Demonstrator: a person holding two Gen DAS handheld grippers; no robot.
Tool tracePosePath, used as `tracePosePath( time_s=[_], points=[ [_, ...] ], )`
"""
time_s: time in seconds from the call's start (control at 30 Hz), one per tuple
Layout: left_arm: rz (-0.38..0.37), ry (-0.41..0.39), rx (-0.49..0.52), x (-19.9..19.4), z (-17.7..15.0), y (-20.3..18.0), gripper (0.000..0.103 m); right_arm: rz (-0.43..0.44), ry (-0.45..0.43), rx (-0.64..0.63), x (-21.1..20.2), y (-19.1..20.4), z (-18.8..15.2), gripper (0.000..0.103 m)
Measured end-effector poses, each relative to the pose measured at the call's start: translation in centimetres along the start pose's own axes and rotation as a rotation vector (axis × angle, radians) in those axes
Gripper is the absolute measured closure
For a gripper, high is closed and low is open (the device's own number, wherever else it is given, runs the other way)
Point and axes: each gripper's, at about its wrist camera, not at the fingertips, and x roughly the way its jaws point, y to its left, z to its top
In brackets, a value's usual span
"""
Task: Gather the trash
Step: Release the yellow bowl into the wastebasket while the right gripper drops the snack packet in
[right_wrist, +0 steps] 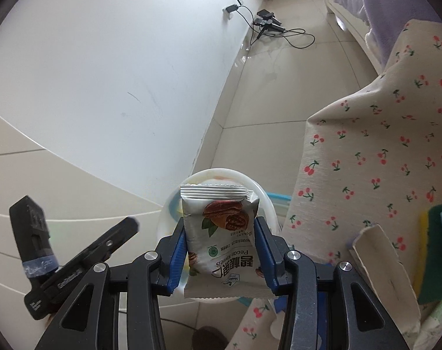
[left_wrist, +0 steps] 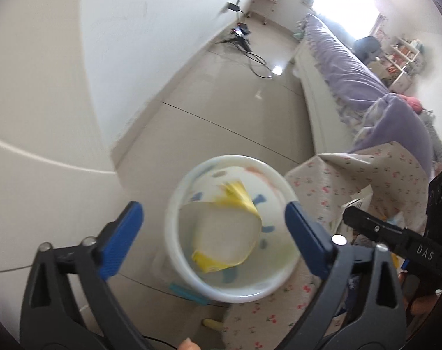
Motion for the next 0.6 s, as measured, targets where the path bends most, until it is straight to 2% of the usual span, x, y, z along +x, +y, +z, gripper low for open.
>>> tracePosePath(
  time_s=[0.2,0.33,0.4,0.43,0.47,0.6],
  points=[
    [0.092,-0.017,0.039,-1.3,-0.3,1.7,0.001,0.017,0.003,0.011,1.2,0.4,0.2,0.056],
    [0.115,-0.014,0.050,-1.9,-0.7,2.5,0.001,0.032,-0.002,0.008,1.3,0.9,0.2,0.054],
    [0.121,-0.014,0.052,-2.2,-0.9,2.8,0.001,0.046,-0.007,0.010,1.4,1.0,0.3,0.036],
    [0.122,-0.015,0.052,-2.4,-1.0,2.9,0.001,0.045,-0.014,0.015,1.2,1.2,0.3,0.020],
    [0.120,-0.014,0.053,-2.6,-1.0,2.9,0.001,0.040,-0.017,0.017,1.1,1.3,0.4,0.015],
    [0.122,-0.019,0.069,-3.0,-1.2,2.5,0.001,0.021,-0.047,0.003,-0.4,2.0,0.3,0.015]
  ],
)
